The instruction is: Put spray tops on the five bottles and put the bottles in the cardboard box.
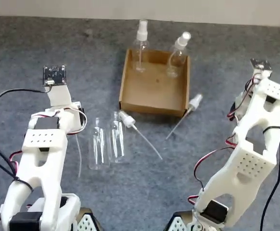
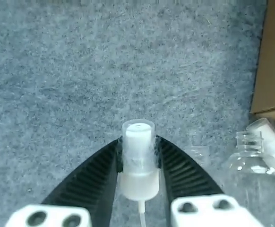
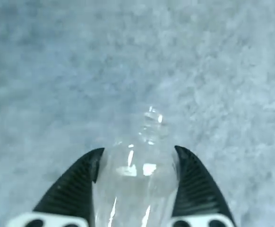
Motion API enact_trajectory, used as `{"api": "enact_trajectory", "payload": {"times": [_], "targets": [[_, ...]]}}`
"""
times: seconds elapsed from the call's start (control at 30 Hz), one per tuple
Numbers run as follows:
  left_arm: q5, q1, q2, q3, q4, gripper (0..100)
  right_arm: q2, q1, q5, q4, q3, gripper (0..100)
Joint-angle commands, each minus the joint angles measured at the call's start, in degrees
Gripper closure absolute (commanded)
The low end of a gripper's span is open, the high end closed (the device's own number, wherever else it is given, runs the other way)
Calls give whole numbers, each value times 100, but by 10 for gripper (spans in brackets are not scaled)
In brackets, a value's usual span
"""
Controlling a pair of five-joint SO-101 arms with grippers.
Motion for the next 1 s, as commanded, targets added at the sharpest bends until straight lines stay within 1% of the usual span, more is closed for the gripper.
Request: {"api": "enact_trajectory", "payload": {"times": [0.0, 0.1, 0.23, 0.3, 0.37, 0.43, 0.53, 0.63, 0.73, 0.8, 0.97], "targets": [[70, 75, -198, -374, -176, 990, -910, -453, 0, 532, -875, 994], [79, 75, -198, -813, -176, 990, -1490, -822, 0, 743, -1068, 994], [79, 75, -207, -1314, -167, 990, -2387, -1358, -9, 796, -901, 994], [79, 75, -207, -1587, 18, 987, -2879, -1631, -35, 778, -532, 994], [70, 75, -207, -1921, 369, 986, -3477, -1886, -44, 629, -13, 994], [70, 75, -207, -2290, 747, 986, -4171, -2123, -53, 215, 752, 994], [70, 75, -207, -2888, 1178, 989, -5393, -2651, -396, -796, 2273, 995], [70, 75, -207, -3407, 1486, 993, -6545, -3389, -633, -1789, 3943, 995], [79, 75, -514, -3626, 1600, 997, -7398, -4163, -800, -2378, 5341, 995], [158, 75, -963, -3618, 1591, 997, -7714, -4602, -818, -2633, 5877, 995], [1029, 84, -2211, -3292, 1477, 996, -7881, -5499, -818, -3231, 6308, 995]]}}
